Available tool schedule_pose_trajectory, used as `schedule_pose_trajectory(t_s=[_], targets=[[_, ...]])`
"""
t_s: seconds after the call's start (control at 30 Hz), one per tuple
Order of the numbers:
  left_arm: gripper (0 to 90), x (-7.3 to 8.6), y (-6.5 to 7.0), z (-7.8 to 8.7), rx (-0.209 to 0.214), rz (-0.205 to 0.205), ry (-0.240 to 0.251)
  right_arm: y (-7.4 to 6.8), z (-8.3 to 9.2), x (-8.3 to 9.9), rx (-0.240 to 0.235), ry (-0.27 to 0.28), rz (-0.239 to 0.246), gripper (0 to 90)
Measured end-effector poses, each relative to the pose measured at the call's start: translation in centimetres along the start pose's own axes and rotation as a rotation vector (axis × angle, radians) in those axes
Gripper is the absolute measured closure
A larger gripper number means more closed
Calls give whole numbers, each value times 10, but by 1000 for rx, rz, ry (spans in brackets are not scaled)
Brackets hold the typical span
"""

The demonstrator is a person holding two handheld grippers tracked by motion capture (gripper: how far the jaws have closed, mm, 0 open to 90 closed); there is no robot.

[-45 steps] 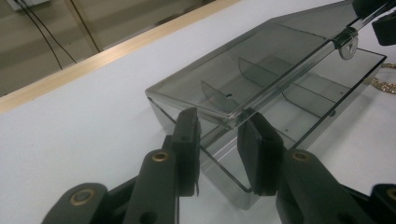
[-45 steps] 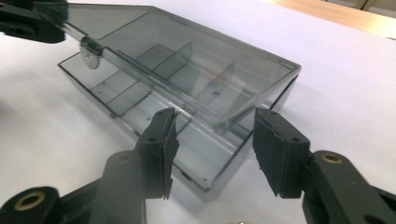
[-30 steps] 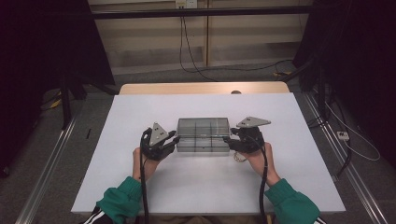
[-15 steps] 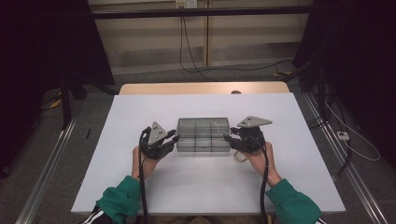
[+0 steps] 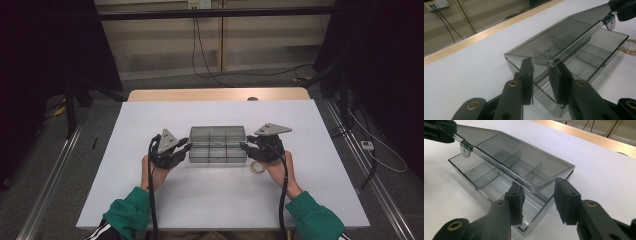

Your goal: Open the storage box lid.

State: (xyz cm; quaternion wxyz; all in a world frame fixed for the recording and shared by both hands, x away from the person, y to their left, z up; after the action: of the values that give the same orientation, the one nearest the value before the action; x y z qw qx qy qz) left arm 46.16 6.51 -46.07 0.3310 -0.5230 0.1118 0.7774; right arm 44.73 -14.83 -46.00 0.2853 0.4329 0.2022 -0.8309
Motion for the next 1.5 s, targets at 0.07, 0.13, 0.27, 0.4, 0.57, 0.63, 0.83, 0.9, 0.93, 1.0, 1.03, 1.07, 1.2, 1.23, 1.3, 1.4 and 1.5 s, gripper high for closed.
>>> schedule_pose_trajectory(t_s=[0.07, 0.13, 0.27, 0.4, 0.57, 0.63, 0.83, 0.9, 0.93, 1.0, 1.03, 1.07, 1.2, 1.23, 1.3, 1.4, 1.5], targets=[[727, -2, -1, 0, -1, 5, 6, 0, 0, -1, -3, 0, 0, 606], [726, -3, -2, -1, 1, 6, 7, 1, 0, -2, -2, 5, 1, 613], [726, -5, -4, -3, 3, 24, 15, 3, 1, -5, -2, 13, 1, 621], [727, -8, -6, -4, 14, 38, 10, 4, 0, -7, 0, 21, 3, 631], [729, -12, -8, -7, 19, 54, 17, 7, 0, -9, 4, 33, 0, 667], [731, -13, -9, -8, 18, 61, 19, 8, 0, -11, 6, 38, 2, 671], [733, -16, -12, -10, 7, 66, 27, 11, -1, -14, 9, 47, 6, 689], [737, -17, -13, -11, 7, 68, 31, 13, -2, -15, 10, 53, 4, 700], [739, -17, -13, -12, 5, 66, 31, 14, -3, -15, 11, 53, 3, 706], [742, -17, -14, -14, 6, 71, 30, 16, -4, -16, 14, 53, -3, 716], [743, -17, -15, -15, 6, 75, 30, 17, -4, -16, 15, 54, -2, 718], [745, -18, -15, -15, 7, 79, 28, 17, -5, -17, 15, 57, -5, 719], [759, -19, -18, -17, 6, 96, 33, 20, -6, -19, 21, 66, -11, 741], [764, -19, -19, -18, 6, 98, 31, 21, -6, -20, 24, 70, -12, 747], [774, -20, -20, -19, 4, 104, 33, 22, -6, -21, 26, 74, -16, 759], [782, -20, -22, -21, 1, 108, 35, 24, -7, -21, 32, 77, -20, 771], [787, -20, -23, -23, -2, 116, 36, 25, -8, -22, 38, 80, -22, 780]])
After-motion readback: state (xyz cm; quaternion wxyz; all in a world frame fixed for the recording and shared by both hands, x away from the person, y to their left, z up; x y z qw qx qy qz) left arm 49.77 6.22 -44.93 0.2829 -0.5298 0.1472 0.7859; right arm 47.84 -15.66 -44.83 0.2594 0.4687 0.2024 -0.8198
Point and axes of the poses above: each handheld gripper's, and its own axes: z roughly backward along the jaws, x roughly out of its underside, y roughly to its right, the point moved 10 cm from there along -z, roughly forward along the jaws, and after that the axes turned 8 degrees about -x, right-handed, at the moved point
